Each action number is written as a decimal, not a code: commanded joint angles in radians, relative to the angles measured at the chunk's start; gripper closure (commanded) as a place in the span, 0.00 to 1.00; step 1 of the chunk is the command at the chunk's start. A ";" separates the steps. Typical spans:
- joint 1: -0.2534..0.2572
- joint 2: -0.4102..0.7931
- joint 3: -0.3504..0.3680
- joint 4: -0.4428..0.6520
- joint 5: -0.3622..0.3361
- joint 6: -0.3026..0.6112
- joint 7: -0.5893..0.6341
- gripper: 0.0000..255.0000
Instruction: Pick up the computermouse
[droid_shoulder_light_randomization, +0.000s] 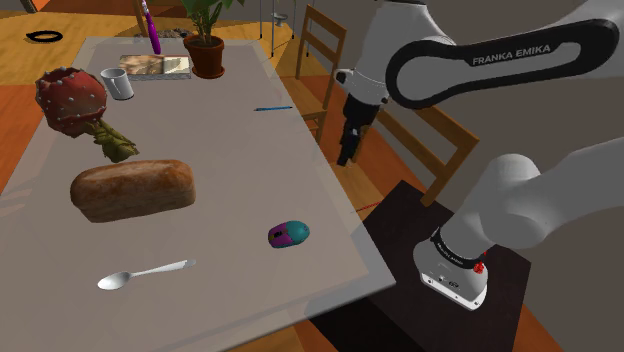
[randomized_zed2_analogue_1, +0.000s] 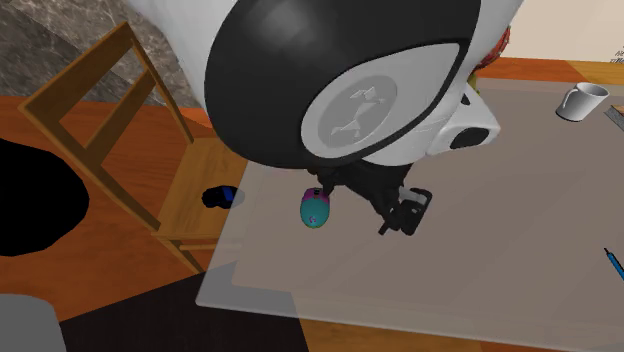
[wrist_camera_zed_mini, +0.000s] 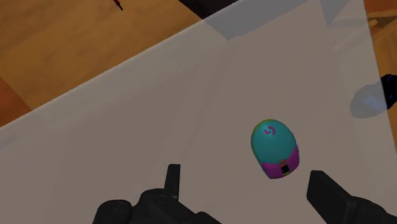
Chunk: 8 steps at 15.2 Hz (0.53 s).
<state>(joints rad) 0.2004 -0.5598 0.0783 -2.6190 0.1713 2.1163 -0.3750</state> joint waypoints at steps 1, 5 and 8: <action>0.030 0.053 0.016 -0.022 0.018 0.074 -0.027 0.00; 0.084 0.169 0.042 -0.042 0.050 0.205 -0.089 0.00; 0.123 0.265 0.062 -0.046 0.074 0.302 -0.137 0.00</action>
<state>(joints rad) 0.3121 -0.3331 0.1357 -2.6689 0.2381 2.3834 -0.4918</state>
